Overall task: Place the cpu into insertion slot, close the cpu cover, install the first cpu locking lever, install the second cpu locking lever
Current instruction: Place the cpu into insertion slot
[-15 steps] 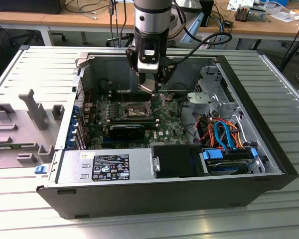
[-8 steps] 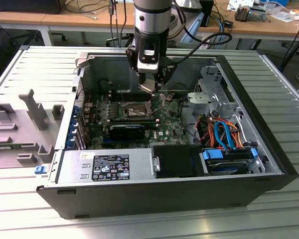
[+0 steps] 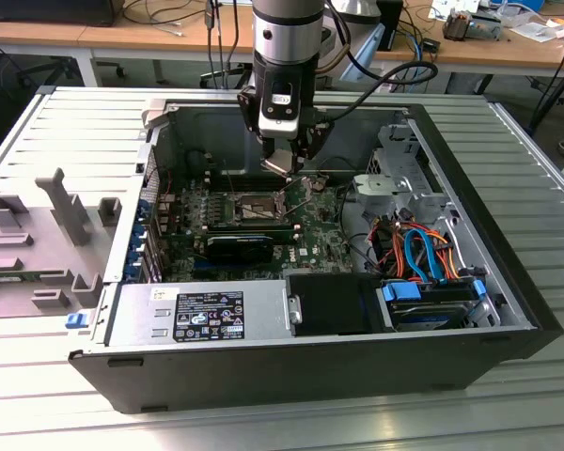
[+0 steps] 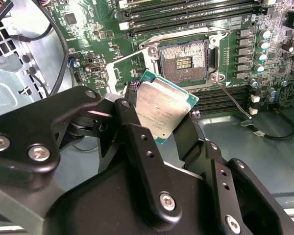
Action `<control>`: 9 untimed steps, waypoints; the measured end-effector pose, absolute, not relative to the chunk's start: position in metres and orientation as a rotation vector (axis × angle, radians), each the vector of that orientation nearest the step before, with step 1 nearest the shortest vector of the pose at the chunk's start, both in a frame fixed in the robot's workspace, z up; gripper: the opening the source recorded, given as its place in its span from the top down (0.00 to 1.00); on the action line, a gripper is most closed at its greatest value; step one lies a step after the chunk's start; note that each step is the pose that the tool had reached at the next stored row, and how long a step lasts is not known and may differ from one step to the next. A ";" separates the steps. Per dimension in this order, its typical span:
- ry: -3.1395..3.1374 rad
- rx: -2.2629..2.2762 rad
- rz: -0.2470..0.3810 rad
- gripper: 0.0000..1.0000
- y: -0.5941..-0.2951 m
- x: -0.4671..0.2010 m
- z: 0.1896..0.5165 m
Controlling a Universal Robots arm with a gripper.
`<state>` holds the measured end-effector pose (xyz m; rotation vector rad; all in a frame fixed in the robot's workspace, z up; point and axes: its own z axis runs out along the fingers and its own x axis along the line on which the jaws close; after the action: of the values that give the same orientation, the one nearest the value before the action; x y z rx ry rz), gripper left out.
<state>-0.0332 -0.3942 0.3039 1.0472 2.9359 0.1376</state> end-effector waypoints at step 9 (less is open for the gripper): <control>2.932 1.057 0.137 0.46 -0.394 -0.033 0.304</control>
<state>-0.0332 -0.3943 0.3038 1.0571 2.9320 0.1375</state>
